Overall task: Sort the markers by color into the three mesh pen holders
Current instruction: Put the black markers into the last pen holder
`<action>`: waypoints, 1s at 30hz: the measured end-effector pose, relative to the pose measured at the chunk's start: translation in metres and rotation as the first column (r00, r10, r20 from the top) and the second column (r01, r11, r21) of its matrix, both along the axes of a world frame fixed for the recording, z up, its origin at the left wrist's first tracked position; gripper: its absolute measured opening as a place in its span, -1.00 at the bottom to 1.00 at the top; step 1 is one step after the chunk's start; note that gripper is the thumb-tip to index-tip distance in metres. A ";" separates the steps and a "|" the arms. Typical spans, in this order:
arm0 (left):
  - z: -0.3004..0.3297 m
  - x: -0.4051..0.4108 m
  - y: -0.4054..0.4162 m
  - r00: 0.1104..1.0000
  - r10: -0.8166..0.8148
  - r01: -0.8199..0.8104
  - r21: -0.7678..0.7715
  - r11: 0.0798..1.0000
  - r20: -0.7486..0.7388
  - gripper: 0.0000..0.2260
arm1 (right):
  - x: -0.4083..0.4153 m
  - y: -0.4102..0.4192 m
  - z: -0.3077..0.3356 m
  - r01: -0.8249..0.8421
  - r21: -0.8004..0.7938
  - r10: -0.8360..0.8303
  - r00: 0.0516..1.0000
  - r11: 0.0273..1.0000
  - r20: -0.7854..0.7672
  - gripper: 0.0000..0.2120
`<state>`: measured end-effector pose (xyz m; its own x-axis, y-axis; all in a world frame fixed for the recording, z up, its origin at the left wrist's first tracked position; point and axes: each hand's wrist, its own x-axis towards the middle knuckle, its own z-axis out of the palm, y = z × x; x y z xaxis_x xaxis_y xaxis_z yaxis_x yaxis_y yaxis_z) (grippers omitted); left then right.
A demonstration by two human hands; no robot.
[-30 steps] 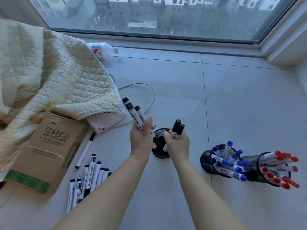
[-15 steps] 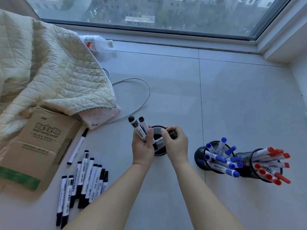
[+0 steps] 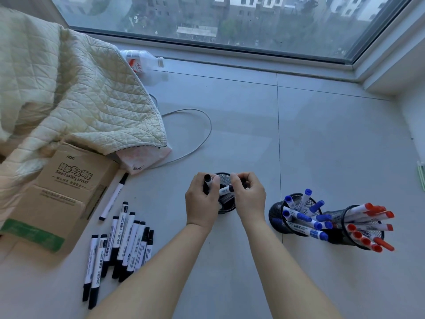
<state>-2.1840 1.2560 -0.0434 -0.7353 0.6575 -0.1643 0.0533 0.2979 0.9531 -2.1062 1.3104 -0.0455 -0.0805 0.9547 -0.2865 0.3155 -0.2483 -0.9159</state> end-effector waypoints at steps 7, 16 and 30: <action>-0.002 -0.009 -0.003 0.988 -0.142 0.128 -0.194 0.973 -0.062 -0.86 | 0.000 -0.002 0.011 -0.088 -0.002 0.088 0.988 0.996 0.123 -0.85; 0.008 -0.032 -0.051 0.996 -0.092 0.088 -0.165 0.982 -0.016 -0.81 | -0.023 -0.051 0.034 -0.094 0.451 -0.066 0.943 0.887 0.325 -0.85; -0.037 -0.120 -0.201 0.968 0.110 -0.196 -0.410 0.891 -0.225 -0.85 | -0.081 -0.183 -0.027 -0.303 -0.034 0.300 0.913 0.952 0.278 -0.88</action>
<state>-2.3036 1.0554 -0.0807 -0.8664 0.4323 -0.2499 0.1409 0.6919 0.7081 -2.1871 1.1272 -0.0723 -0.2838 0.9004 -0.3298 0.6146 -0.0933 -0.7833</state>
